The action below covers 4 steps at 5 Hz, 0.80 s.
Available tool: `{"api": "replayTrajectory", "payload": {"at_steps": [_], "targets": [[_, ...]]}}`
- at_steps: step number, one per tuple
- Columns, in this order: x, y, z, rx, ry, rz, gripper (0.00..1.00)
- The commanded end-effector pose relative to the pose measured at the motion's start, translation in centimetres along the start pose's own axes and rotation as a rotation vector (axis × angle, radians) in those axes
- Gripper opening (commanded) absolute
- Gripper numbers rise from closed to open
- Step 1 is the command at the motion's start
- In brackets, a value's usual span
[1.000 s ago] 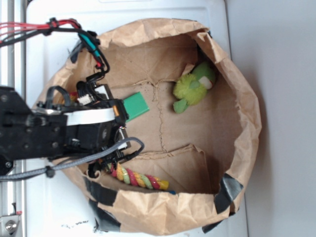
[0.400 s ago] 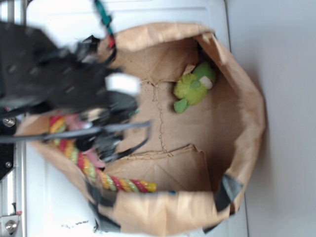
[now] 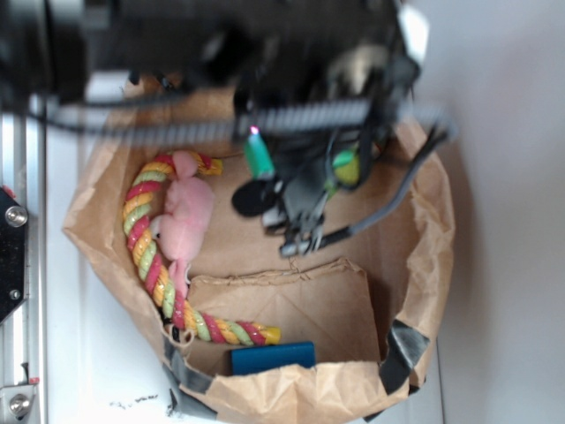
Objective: Grab the green block.
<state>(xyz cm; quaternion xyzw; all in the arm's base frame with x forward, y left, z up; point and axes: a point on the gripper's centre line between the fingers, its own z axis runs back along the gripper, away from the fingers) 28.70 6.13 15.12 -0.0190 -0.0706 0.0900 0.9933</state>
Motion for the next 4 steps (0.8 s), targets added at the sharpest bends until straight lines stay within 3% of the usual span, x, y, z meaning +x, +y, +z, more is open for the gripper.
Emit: {"api": "replayTrajectory", "payload": {"at_steps": [1,2,3,4], "targets": [[1.3,0.3,4.1,-0.031,-0.092,-0.069,0.00],[0.7,-0.5,4.6,-0.027,-0.088,-0.095,0.00],[-0.3,-2.5,4.8,0.000,-0.043,-0.174,0.00],[-1.8,-3.8,5.6,0.016,-0.051,-0.198,0.00]]}}
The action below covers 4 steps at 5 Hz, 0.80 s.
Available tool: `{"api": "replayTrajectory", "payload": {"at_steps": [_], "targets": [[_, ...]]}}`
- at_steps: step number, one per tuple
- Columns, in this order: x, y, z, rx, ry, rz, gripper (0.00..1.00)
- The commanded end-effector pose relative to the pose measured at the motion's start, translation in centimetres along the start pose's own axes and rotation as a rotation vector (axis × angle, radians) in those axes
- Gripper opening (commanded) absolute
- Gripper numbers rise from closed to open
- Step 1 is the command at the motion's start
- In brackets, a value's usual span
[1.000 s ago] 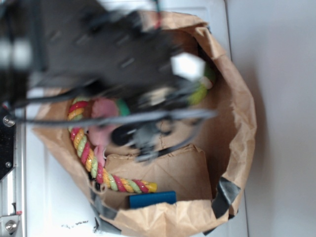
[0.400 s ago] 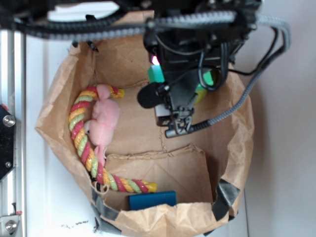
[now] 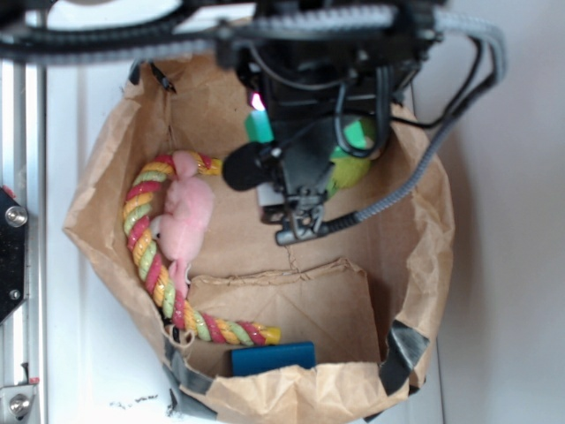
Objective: Grab the green block.
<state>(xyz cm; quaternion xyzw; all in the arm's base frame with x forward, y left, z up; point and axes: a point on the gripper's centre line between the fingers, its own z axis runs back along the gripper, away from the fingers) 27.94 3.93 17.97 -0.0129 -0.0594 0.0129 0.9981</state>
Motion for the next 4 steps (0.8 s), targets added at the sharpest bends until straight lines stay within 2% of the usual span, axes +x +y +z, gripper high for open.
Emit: {"api": "replayTrajectory", "payload": {"at_steps": [1,3,4], "targets": [[-1.5,-2.8,2.6,0.036,-0.066,-0.059,0.00],[-2.5,-3.6,2.6,0.050,-0.067,-0.053,0.00],[-2.6,-4.4,2.4,0.099,-0.064,-0.075,0.03]]}}
